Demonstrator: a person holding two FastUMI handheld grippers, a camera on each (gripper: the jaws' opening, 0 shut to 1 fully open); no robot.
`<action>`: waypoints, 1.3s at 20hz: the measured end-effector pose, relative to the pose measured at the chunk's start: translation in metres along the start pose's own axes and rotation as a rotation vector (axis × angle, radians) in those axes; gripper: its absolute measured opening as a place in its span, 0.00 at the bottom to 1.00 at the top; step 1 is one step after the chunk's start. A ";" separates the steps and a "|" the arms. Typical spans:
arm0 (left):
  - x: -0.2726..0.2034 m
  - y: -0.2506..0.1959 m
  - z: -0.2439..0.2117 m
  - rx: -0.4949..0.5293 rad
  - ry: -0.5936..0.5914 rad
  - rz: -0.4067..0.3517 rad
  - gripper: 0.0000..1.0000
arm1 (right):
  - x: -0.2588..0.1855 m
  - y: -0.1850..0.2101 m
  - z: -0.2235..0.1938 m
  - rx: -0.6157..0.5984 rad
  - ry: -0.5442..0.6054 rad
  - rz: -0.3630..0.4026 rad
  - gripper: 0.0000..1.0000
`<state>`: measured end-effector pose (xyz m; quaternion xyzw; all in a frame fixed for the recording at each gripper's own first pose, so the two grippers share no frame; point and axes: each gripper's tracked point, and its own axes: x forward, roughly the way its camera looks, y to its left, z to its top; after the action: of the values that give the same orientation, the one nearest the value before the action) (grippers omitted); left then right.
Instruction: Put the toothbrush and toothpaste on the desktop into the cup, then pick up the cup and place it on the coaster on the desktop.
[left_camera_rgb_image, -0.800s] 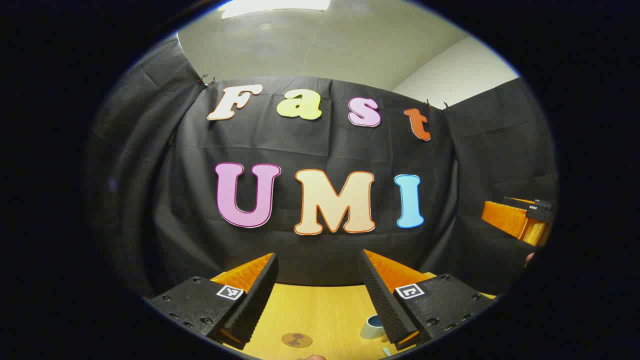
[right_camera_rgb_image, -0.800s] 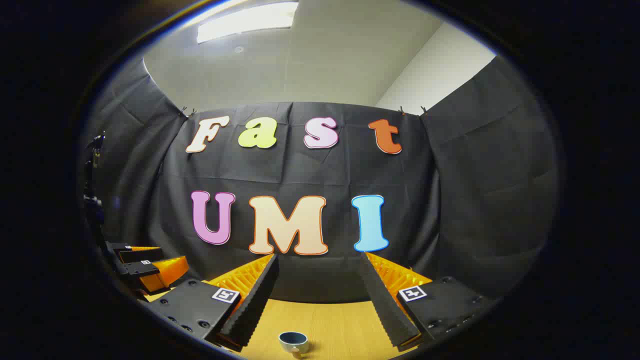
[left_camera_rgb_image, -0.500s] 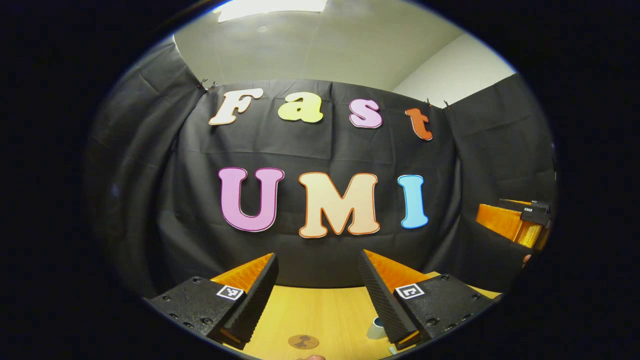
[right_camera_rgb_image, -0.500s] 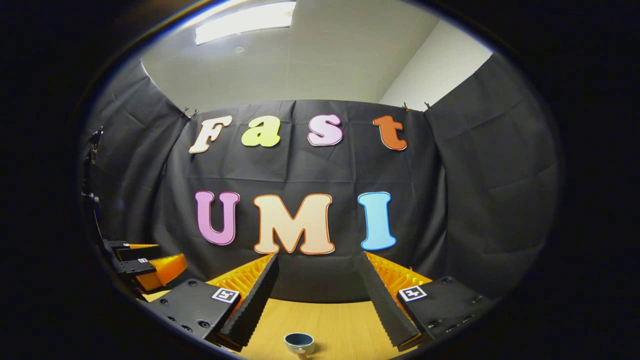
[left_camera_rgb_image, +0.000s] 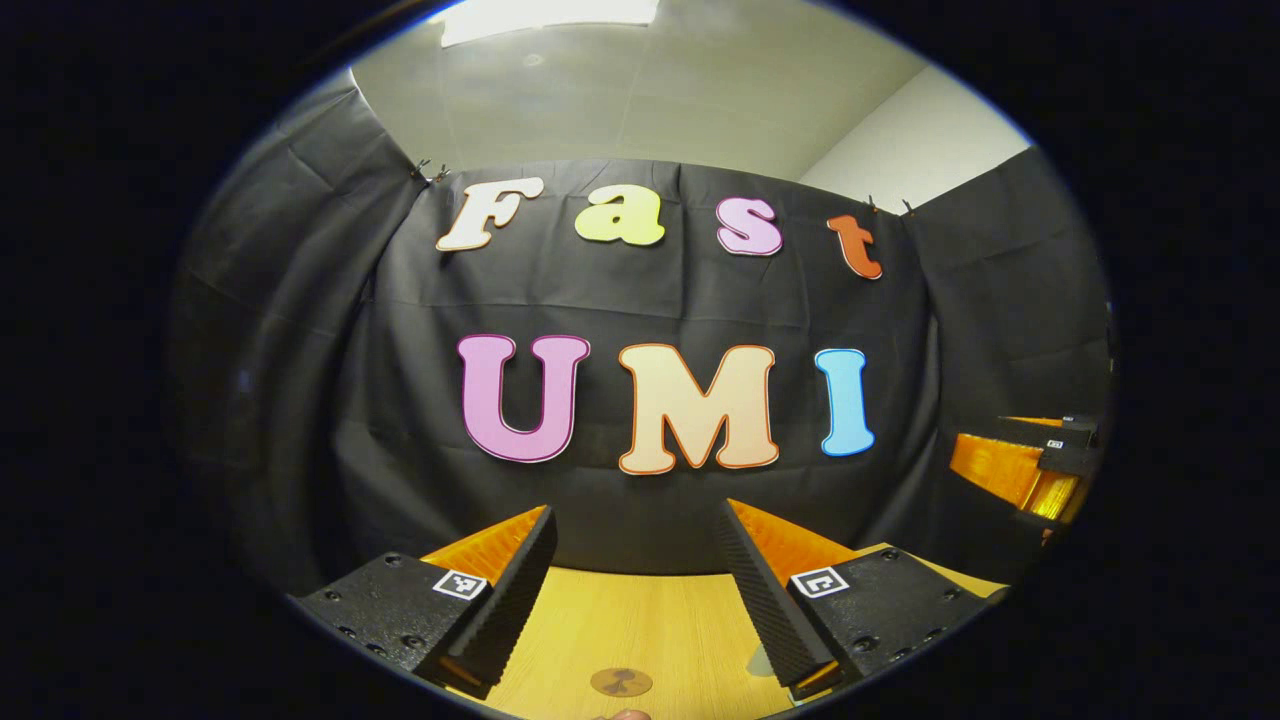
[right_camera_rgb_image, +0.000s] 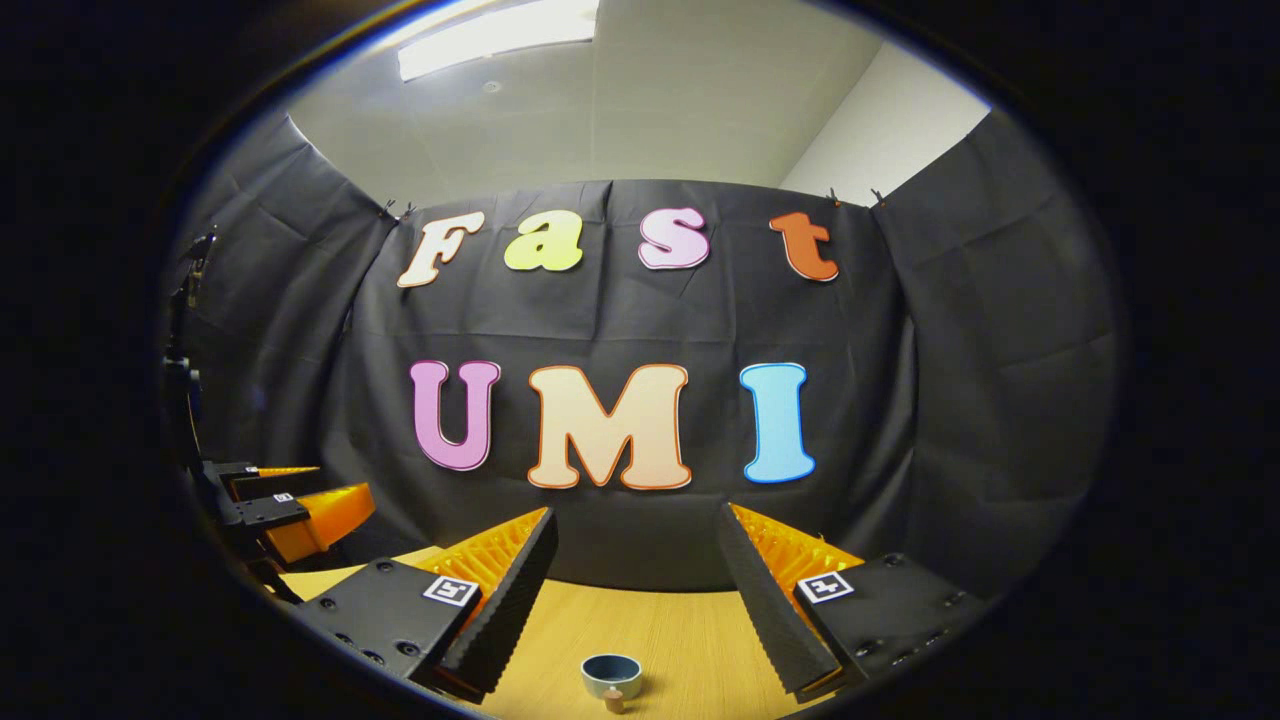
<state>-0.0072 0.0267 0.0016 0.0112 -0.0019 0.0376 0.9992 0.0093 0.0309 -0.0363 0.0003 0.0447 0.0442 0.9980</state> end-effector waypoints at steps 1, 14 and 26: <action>-0.001 0.001 -0.001 0.001 0.005 0.004 0.94 | 0.001 0.002 -0.007 -0.001 0.020 0.007 0.99; -0.018 0.035 -0.017 0.028 0.049 0.094 0.94 | -0.009 0.027 -0.160 -0.052 0.415 0.114 1.00; -0.037 0.072 -0.030 0.056 0.093 0.171 0.94 | -0.046 0.035 -0.305 0.037 0.884 0.127 0.98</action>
<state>-0.0493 0.0961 -0.0269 0.0372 0.0445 0.1233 0.9907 -0.0663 0.0608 -0.3362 0.0021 0.4678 0.1004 0.8781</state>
